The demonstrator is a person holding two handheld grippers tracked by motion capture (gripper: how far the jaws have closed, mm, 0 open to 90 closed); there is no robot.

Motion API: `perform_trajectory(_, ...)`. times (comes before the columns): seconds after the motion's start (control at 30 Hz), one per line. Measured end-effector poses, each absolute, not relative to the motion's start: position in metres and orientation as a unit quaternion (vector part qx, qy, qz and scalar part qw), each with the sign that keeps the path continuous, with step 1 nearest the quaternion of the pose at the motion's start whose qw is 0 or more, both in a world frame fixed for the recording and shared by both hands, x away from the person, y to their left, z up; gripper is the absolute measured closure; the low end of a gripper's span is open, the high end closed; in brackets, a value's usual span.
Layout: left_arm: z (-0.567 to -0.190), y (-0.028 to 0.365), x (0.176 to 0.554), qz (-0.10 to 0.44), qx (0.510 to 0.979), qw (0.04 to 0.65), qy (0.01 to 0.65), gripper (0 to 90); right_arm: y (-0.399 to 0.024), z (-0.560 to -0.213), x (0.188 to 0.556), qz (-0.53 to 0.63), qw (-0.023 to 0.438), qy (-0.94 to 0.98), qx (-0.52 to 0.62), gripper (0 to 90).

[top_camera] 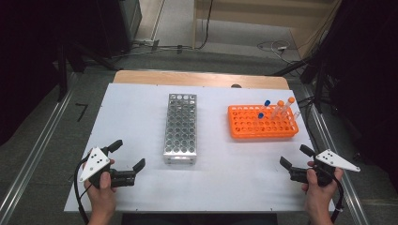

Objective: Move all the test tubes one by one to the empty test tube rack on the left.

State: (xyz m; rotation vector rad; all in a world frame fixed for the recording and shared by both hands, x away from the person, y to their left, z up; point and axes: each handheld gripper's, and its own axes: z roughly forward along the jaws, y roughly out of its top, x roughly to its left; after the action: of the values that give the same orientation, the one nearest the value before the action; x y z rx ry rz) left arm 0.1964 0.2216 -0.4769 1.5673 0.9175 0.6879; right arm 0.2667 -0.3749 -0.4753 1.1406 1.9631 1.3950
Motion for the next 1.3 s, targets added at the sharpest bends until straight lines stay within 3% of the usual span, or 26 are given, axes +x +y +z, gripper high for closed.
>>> perform_trajectory(0.37, -0.473, 0.208, 0.199, 0.276, 0.678, 0.566, 0.379, 0.0, -0.358, -0.459, 0.28, 0.5, 0.218, 0.73, 0.411, 2.2)
perform_trajectory(0.73, -0.468, 0.205, 0.201, 0.276, 0.681, 0.56, 0.382, 0.0, -0.333, -0.446, 0.315, 0.493, 0.199, 0.744, 0.406, 6.8)
perform_trajectory(1.0, -0.471, 0.2, 0.203, 0.268, 0.69, 0.555, 0.381, 0.0, -0.316, -0.451, 0.345, 0.503, 0.167, 0.743, 0.408, 23.5)
perform_trajectory(1.3, -0.472, 0.202, 0.202, 0.264, 0.687, 0.556, 0.386, 0.0, -0.3, -0.459, 0.372, 0.477, 0.18, 0.744, 0.433, 43.6)
